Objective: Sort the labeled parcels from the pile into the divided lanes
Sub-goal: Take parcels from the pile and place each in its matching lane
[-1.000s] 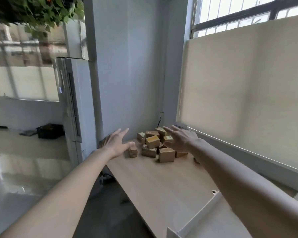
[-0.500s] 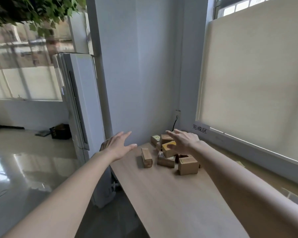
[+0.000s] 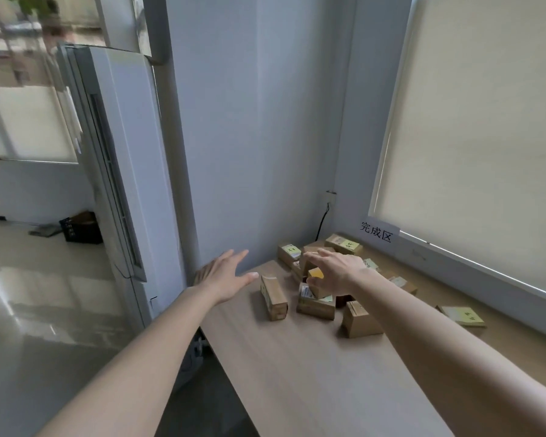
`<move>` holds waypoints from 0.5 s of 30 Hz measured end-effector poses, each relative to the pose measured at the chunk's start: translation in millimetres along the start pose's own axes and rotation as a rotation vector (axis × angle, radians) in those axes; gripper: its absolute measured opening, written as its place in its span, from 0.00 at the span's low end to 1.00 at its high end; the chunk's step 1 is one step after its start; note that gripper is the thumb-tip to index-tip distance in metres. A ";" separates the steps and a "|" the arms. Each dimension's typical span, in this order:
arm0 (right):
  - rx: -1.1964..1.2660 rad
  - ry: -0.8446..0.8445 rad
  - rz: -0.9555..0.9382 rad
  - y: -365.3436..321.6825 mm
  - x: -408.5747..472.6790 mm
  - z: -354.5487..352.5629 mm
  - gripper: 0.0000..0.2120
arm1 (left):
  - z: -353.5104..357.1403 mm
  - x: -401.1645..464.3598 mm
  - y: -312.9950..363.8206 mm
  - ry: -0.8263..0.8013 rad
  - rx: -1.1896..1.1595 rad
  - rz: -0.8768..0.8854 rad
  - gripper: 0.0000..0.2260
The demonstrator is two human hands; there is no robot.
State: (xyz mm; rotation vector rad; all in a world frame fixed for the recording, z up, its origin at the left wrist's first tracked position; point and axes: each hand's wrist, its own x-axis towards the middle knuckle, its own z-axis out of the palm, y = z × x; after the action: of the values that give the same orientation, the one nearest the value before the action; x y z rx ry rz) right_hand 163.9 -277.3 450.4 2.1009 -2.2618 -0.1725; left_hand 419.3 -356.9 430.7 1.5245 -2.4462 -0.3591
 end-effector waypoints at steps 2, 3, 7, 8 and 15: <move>0.007 -0.021 0.022 -5.6 34.5 6.9 0.30 | 6.7 35.4 -21.7 -0.017 -0.024 0.020 0.33; 0.010 -0.029 0.032 -9.3 53.0 10.6 0.30 | 10.0 53.6 -33.7 -0.026 -0.034 0.028 0.33; 0.004 -0.079 0.072 -29.0 122.7 27.1 0.31 | 26.2 118.6 -87.0 -0.085 -0.048 0.040 0.33; 0.010 -0.090 0.082 -34.0 137.5 32.4 0.31 | 31.7 132.2 -99.7 -0.107 -0.043 0.040 0.33; 0.048 -0.194 0.132 -47.7 220.6 94.0 0.33 | 92.1 213.4 -149.6 -0.222 -0.067 0.069 0.33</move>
State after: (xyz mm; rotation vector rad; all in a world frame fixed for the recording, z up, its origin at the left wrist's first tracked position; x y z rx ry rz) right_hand 183.9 -496.0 342.9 2.0281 -2.5287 -0.3326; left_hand 423.9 -605.4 309.7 1.4370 -2.6155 -0.6210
